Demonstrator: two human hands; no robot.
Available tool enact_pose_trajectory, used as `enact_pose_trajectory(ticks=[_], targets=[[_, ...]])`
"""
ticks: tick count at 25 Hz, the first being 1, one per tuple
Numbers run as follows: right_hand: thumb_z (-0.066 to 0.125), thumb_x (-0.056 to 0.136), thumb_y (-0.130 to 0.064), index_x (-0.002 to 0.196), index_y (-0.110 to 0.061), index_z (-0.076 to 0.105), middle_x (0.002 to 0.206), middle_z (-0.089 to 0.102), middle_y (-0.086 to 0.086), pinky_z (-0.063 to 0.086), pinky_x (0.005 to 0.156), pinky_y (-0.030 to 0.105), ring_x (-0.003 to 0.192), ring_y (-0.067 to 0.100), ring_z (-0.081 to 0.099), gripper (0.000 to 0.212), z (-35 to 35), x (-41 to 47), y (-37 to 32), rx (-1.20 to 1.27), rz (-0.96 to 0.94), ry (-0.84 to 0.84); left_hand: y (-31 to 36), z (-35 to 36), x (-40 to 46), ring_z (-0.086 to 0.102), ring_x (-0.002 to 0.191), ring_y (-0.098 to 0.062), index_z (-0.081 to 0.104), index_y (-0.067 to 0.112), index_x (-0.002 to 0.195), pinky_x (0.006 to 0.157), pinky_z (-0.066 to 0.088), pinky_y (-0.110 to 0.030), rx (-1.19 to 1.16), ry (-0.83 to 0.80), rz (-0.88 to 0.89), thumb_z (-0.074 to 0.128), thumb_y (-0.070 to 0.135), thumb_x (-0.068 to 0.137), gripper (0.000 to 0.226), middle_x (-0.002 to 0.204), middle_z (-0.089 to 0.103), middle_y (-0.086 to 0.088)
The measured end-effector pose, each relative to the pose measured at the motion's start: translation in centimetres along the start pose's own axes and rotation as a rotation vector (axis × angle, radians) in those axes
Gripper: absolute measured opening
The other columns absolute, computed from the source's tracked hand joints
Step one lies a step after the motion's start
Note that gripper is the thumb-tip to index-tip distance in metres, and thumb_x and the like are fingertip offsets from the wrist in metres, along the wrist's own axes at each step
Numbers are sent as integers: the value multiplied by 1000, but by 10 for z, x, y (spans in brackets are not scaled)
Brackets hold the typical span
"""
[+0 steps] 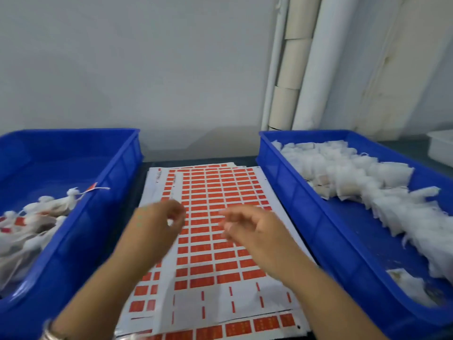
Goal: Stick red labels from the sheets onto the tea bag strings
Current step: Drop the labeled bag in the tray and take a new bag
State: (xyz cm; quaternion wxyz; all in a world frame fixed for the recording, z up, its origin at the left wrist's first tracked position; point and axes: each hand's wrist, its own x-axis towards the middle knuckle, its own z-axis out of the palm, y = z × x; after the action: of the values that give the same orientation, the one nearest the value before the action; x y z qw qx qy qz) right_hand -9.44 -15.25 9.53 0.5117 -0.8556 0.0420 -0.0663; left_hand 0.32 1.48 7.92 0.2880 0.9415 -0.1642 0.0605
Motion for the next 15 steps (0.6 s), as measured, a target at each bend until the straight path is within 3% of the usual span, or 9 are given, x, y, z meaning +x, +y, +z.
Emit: enact_pose_trajectory(ticks=[3, 5, 8, 11, 15], targets=[[59, 90, -32, 84, -51, 57, 85, 62, -29, 49, 59, 9, 79, -9, 63, 21, -69, 12, -7, -157, -20, 135, 12, 55, -20, 58, 80, 0, 61, 40, 106, 72, 50, -15, 21, -207, 29, 59, 39, 88, 18, 102, 61, 23], [57, 92, -23, 89, -43, 61, 88, 65, -21, 51, 67, 17, 77, -1, 65, 20, -123, 35, 0, -250, -10, 237, 9, 78, -28, 59, 84, -1, 61, 38, 112, 80, 50, -15, 17, -286, 13, 58, 40, 89, 23, 111, 61, 22], [49, 94, -7, 101, -19, 67, 101, 68, -1, 53, 80, 30, 84, 10, 64, 22, -191, 87, 39, -302, 168, 357, 7, 99, -34, 57, 94, -2, 61, 38, 112, 95, 42, -16, 54, -255, 25, 56, 43, 89, 24, 116, 59, 22], [44, 93, 3, 115, -7, 63, 119, 62, 12, 50, 90, 37, 98, 23, 61, 31, -215, 139, 95, -489, 330, 348, 7, 112, -36, 49, 105, 1, 58, 40, 112, 104, 34, -16, 119, -184, 54, 52, 50, 89, 25, 122, 52, 26], [52, 91, -3, 137, -14, 46, 137, 48, 10, 48, 90, 35, 109, 28, 57, 47, -192, 188, 140, -565, 271, 201, 1, 118, -31, 43, 111, 3, 53, 44, 110, 104, 28, -11, 117, -190, 78, 49, 57, 87, 27, 125, 44, 29]])
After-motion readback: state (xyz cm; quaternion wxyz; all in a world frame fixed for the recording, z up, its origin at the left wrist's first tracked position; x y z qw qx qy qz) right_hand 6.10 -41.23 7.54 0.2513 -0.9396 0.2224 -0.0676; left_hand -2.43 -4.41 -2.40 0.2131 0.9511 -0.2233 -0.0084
